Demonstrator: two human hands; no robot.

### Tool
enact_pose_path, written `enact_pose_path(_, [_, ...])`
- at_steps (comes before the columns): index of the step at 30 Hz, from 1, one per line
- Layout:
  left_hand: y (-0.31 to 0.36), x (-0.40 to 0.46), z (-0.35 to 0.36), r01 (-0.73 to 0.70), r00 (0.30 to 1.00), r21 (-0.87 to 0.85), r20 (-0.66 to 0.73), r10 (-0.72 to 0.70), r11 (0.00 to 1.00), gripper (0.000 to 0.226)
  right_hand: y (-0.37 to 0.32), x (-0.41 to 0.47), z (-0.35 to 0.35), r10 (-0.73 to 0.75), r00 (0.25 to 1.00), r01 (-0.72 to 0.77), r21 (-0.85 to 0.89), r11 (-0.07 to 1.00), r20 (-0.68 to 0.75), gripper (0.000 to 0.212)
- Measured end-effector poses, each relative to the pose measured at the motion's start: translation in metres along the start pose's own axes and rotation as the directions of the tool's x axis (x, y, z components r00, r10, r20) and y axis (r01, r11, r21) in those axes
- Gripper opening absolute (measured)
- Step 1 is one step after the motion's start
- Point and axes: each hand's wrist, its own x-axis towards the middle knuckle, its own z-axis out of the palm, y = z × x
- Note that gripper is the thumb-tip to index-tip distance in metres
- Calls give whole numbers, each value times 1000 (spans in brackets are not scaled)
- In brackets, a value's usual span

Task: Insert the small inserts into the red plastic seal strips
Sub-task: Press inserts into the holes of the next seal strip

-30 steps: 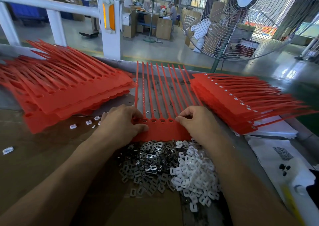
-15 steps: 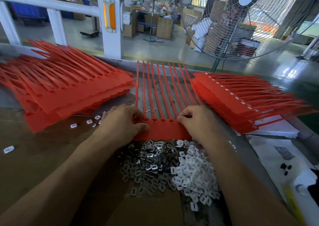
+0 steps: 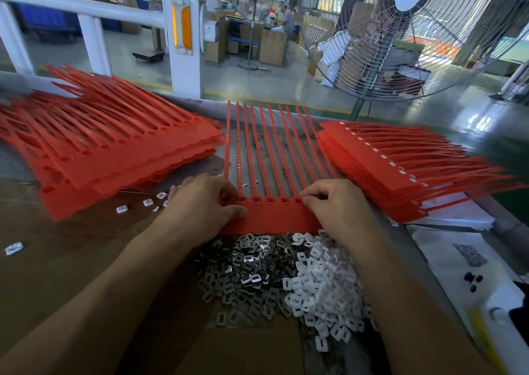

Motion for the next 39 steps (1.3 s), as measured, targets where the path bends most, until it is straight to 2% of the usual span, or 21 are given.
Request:
enact_pose_path(4, [-1,0,0,-6,1000,-1,-1,6,1000,36,3,-3,-2,2,1000,-2,-4,1000,-7,13])
enact_pose_path(7, [-2,0,0,-8,1000,-6,-2,8,1000,37,2,-6,-7,-33,998,32,19,999,46,10])
enact_pose_path(10, [-3,1,1,-11,1000,-6,-9,11,1000,38,-2,-9,-14,-78,979,68,57,996,188,5])
enact_pose_path(14, [-4,2,2,-13,1000,-11,-11,13,1000,39,-10,-14,-19,-151,898,131,77,988,413,4])
enact_pose_path(18, [-4,2,2,-15,1000,-10,-8,15,1000,38,-17,-16,-20,-195,839,164,104,981,509,3])
enact_pose_path(28, [-5,4,4,-21,1000,6,-5,21,1000,38,-20,-18,-11,-200,811,208,48,977,550,9])
enact_pose_path(34, [-5,4,3,-25,1000,7,-2,25,1000,37,-19,-19,-13,-227,802,199,111,974,553,10])
enact_pose_path(39, [-5,3,3,-25,1000,-1,-15,25,1000,37,-15,-18,-20,-237,829,151,206,967,507,8])
